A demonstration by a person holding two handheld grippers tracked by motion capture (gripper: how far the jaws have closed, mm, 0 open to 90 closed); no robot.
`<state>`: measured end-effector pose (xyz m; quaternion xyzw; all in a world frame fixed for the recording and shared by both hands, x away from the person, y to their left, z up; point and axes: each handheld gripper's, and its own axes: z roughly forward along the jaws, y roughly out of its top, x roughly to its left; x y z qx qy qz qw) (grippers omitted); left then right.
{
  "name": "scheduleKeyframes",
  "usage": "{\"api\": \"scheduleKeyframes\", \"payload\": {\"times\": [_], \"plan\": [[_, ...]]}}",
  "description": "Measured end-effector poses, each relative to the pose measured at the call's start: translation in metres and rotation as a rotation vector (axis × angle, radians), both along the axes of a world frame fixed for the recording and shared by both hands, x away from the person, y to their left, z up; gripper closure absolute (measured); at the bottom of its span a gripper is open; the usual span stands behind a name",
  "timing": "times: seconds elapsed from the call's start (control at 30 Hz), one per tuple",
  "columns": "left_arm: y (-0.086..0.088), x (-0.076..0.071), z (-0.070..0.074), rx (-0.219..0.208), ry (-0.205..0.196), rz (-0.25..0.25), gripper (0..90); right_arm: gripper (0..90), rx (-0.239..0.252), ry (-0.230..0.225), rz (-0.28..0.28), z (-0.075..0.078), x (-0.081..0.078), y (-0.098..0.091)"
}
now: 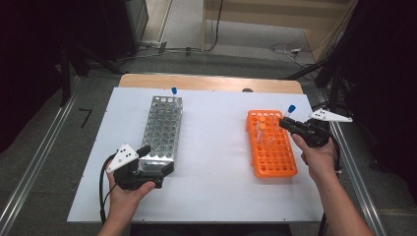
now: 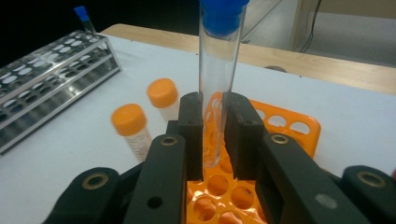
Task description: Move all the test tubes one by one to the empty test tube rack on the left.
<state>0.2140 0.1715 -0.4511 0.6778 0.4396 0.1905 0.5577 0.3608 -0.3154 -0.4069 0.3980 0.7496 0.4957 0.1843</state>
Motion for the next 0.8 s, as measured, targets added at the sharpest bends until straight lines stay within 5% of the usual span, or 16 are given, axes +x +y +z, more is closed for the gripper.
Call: {"api": "scheduleKeyframes", "payload": {"times": [0.43, 0.8], "plan": [[-0.004, -0.001, 0.002, 0.007, -0.007, -0.016, 0.0, 75.6, 0.037, -0.051, 0.105, 0.021, -0.039, 0.013], [-0.015, -0.004, 0.007, 0.006, -0.022, -0.048, 0.0, 75.6, 0.035, -0.043, 0.23, 0.009, -0.071, 0.048]]}}
